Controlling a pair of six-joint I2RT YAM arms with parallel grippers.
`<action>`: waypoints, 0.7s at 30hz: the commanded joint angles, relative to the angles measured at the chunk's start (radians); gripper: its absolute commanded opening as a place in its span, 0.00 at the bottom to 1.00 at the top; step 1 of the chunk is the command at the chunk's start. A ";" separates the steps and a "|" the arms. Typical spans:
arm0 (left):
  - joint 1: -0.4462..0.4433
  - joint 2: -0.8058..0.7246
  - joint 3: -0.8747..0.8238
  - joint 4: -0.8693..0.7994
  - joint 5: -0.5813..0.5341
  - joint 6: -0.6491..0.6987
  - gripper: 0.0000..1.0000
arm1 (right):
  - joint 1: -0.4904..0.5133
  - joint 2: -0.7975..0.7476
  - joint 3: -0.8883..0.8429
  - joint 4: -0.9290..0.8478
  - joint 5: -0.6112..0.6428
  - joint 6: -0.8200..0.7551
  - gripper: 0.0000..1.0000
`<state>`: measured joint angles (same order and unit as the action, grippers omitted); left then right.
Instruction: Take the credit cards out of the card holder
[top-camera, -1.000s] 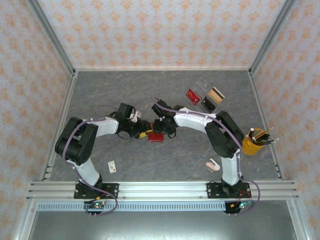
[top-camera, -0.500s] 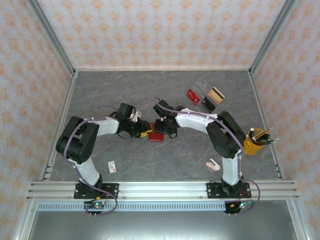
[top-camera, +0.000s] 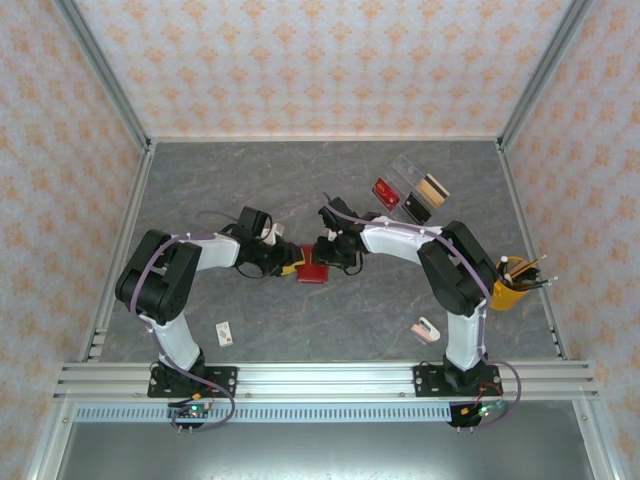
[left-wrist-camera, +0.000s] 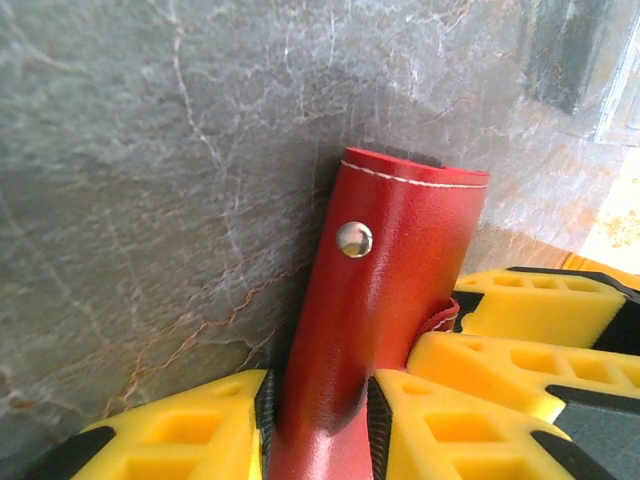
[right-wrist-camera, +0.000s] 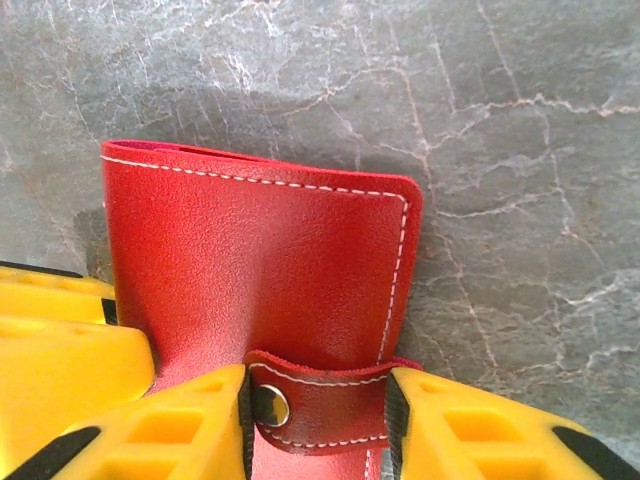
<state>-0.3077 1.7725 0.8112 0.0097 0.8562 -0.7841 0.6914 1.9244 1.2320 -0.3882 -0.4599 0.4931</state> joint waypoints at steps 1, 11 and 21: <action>-0.007 0.033 0.007 0.054 0.035 0.014 0.34 | -0.020 0.015 -0.047 0.026 -0.016 -0.006 0.39; -0.007 -0.007 -0.012 0.152 0.083 -0.027 0.10 | -0.026 -0.044 -0.015 -0.008 -0.004 -0.033 0.43; -0.007 -0.079 -0.016 0.092 0.040 -0.003 0.00 | -0.019 -0.083 0.042 -0.132 0.111 -0.005 0.54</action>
<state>-0.3145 1.7267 0.8032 0.1200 0.9081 -0.8040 0.6670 1.8614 1.2453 -0.4549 -0.4065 0.4747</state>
